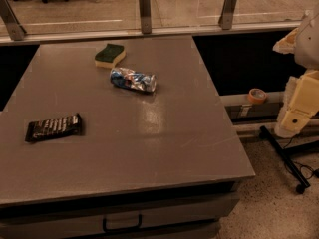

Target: Place redbull can upright

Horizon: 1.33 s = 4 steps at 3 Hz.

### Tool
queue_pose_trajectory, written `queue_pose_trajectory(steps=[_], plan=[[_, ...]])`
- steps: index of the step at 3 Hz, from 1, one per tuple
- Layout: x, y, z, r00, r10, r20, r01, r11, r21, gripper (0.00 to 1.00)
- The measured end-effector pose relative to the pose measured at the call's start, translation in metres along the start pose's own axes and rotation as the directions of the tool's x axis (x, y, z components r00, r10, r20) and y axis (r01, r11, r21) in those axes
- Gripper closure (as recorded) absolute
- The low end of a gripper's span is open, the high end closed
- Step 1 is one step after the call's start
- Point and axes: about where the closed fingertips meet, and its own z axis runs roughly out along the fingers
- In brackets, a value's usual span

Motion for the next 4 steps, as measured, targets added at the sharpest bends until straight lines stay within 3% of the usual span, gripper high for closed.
queue_pose_trajectory(steps=[2, 3, 4], plan=[[-0.004, -0.011, 0.005, 1.0, 0.02, 0.002, -0.02, 0.9996, 0.018, 0.0], [-0.021, -0.038, 0.023, 0.999, 0.049, -0.012, -0.049, 0.9985, 0.026, 0.0], [-0.045, -0.063, 0.06, 0.994, 0.103, -0.03, -0.103, 0.9947, 0.003, 0.0]])
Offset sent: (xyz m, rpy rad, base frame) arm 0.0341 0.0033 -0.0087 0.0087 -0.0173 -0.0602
